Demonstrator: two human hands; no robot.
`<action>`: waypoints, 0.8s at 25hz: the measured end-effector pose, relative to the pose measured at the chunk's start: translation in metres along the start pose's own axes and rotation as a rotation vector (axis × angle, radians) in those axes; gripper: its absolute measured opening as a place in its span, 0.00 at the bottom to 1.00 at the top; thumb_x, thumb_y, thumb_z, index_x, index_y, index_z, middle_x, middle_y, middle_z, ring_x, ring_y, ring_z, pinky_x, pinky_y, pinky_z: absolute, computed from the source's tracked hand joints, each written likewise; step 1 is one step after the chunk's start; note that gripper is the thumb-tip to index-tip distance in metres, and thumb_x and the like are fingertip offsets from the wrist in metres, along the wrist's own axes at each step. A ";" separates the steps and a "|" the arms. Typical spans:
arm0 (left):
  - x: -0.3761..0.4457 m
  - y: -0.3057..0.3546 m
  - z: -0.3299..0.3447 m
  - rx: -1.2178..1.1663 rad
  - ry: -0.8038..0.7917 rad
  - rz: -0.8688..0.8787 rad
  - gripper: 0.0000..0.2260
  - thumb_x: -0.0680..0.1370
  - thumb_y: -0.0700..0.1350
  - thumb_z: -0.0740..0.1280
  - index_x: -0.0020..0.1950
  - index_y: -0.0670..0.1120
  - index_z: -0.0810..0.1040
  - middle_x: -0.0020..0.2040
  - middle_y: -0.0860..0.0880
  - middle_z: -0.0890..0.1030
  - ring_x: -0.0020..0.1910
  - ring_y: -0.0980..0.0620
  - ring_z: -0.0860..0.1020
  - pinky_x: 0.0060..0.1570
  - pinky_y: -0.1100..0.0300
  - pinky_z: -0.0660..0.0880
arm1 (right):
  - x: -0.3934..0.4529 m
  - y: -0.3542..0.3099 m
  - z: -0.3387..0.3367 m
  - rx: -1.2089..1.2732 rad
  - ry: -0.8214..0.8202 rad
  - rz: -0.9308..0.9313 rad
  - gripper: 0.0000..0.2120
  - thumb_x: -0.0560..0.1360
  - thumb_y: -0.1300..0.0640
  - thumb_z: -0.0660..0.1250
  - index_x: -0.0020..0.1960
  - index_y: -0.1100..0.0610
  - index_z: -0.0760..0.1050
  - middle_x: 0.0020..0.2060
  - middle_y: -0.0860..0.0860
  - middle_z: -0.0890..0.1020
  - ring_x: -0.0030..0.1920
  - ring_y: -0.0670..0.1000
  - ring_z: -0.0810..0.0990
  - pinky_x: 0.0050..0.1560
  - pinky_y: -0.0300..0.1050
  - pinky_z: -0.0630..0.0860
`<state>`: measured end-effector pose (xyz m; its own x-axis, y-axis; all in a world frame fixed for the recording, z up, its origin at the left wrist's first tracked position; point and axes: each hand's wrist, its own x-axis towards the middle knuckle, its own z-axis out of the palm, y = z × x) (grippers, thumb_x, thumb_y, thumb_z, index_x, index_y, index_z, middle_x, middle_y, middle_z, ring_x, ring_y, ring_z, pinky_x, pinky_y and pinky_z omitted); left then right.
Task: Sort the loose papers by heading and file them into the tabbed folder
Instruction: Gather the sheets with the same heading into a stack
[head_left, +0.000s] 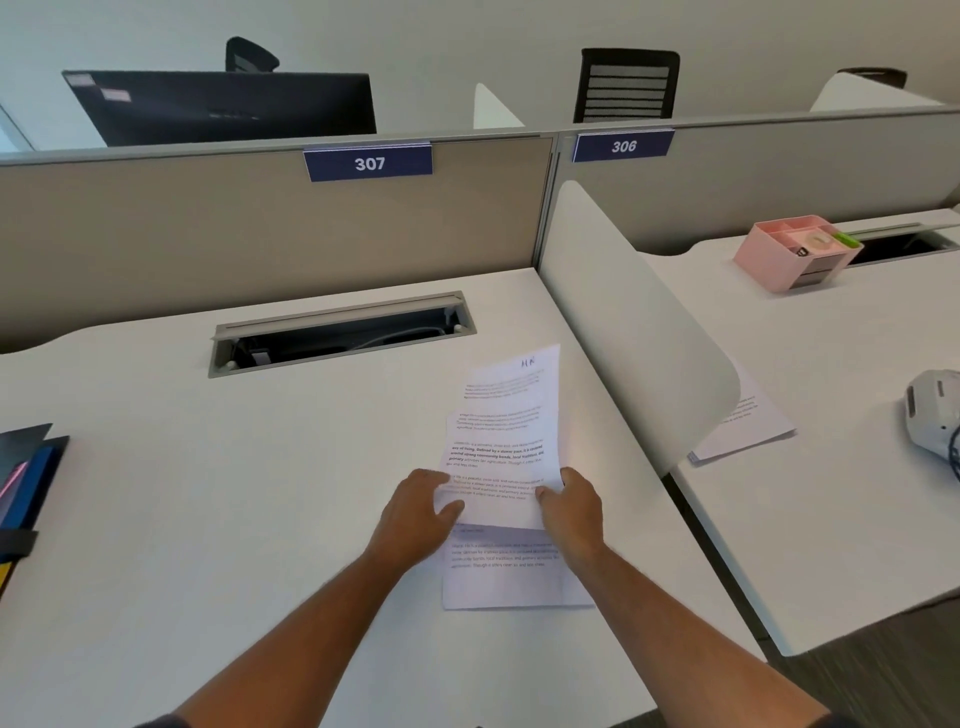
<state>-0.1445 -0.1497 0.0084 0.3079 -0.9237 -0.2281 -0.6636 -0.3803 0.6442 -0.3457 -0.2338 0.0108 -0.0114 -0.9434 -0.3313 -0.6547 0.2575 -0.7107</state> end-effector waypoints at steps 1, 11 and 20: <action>0.000 -0.004 -0.006 -0.052 0.060 -0.047 0.25 0.79 0.55 0.69 0.73 0.47 0.72 0.71 0.48 0.74 0.68 0.50 0.74 0.67 0.56 0.71 | -0.003 -0.002 -0.001 0.026 -0.011 -0.055 0.03 0.80 0.58 0.66 0.54 0.55 0.77 0.52 0.49 0.83 0.52 0.53 0.82 0.52 0.49 0.82; -0.019 -0.072 -0.059 -0.964 0.182 -0.464 0.15 0.79 0.47 0.72 0.64 0.43 0.79 0.54 0.45 0.87 0.49 0.43 0.86 0.54 0.39 0.81 | -0.051 -0.021 0.037 0.150 -0.392 -0.148 0.08 0.80 0.55 0.67 0.59 0.52 0.80 0.53 0.45 0.85 0.53 0.48 0.84 0.57 0.53 0.82; -0.041 -0.102 -0.068 -0.912 0.306 -0.495 0.10 0.77 0.37 0.73 0.57 0.44 0.81 0.52 0.46 0.86 0.48 0.42 0.85 0.51 0.42 0.82 | -0.072 -0.021 0.056 -0.070 -0.075 -0.139 0.12 0.76 0.47 0.72 0.54 0.53 0.77 0.50 0.47 0.80 0.50 0.52 0.80 0.53 0.49 0.78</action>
<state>-0.0429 -0.0694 0.0019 0.6436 -0.5783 -0.5014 0.2996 -0.4125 0.8603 -0.2890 -0.1593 0.0148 0.1381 -0.9500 -0.2801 -0.6973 0.1076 -0.7087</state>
